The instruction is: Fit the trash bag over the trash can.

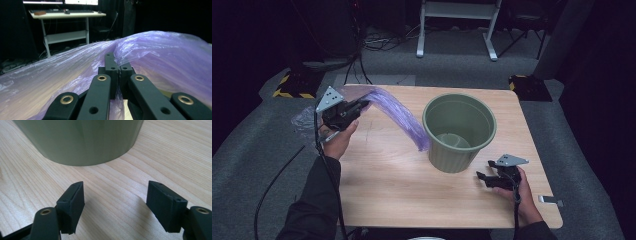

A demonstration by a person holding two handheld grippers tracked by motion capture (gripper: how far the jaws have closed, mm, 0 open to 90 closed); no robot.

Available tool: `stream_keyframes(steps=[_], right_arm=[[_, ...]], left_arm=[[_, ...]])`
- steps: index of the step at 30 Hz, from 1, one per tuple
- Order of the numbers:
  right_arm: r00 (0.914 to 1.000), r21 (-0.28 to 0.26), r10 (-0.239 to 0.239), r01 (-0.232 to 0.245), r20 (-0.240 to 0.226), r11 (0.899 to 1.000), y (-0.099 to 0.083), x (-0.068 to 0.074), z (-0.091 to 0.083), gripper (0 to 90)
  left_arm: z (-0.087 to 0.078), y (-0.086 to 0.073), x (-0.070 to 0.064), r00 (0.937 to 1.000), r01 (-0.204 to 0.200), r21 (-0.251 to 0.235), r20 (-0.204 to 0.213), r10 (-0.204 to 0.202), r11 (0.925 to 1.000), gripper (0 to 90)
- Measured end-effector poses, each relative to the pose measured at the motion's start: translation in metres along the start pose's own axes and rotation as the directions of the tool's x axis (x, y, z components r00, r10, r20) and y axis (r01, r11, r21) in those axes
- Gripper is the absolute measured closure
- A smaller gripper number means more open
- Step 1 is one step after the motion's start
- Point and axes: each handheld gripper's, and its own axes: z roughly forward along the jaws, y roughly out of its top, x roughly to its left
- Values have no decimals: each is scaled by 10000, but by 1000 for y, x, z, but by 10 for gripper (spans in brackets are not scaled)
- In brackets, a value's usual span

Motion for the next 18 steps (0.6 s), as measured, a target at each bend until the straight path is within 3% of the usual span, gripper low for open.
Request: stream_keyframes(steps=[18], right_arm=[[10000,94,-60,60,-11,9999,0,0,1,306]], left_arm=[[-3,50,-10,9993,-359,-787,-162,347,9963,893]])
